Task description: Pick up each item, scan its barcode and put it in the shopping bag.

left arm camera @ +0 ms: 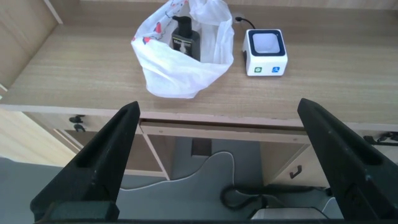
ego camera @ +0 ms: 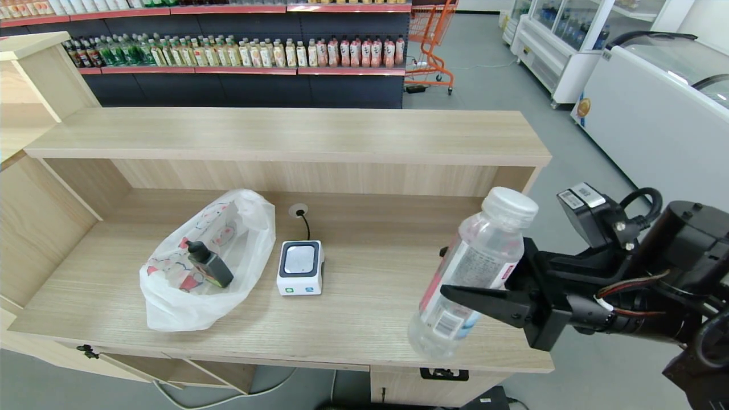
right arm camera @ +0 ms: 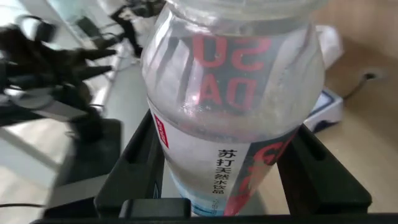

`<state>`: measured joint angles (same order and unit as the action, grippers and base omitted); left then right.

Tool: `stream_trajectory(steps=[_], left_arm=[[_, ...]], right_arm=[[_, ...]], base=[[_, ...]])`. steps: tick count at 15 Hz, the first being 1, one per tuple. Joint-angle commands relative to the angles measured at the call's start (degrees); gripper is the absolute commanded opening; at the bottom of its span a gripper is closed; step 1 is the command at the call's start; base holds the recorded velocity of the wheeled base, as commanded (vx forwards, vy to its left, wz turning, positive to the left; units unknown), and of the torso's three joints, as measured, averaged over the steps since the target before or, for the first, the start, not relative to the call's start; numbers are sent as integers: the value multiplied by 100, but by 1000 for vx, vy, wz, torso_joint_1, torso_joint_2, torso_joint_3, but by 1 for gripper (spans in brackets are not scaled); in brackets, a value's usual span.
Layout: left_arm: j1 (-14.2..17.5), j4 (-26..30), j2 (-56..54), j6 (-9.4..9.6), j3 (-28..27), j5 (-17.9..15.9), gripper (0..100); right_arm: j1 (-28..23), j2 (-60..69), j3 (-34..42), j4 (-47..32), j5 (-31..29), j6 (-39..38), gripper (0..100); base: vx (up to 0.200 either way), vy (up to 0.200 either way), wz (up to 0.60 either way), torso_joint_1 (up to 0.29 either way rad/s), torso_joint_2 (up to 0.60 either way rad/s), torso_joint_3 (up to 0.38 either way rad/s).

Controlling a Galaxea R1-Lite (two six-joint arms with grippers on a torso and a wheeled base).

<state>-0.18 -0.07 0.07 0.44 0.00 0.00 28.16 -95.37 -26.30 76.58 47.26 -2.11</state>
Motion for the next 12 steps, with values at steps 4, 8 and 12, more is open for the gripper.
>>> stream_trajectory(steps=[4, 8, 12], left_arm=[[1, -1, 1, 0, 0, 0, 100], [1, -1, 1, 0, 0, 0, 100], [1, -1, 1, 0, 0, 0, 100]], right_arm=[[-1041, -281, 81, 41, -1105, 2865, 0], [-1278, -623, 54, 305, -1123, 4227, 0], [-1296, -641, 54, 463, -1149, 4245, 0]], base=[[0, 0, 0, 0, 0, 0], [0, 0, 0, 0, 0, 0], [0, 0, 0, 0, 0, 0]])
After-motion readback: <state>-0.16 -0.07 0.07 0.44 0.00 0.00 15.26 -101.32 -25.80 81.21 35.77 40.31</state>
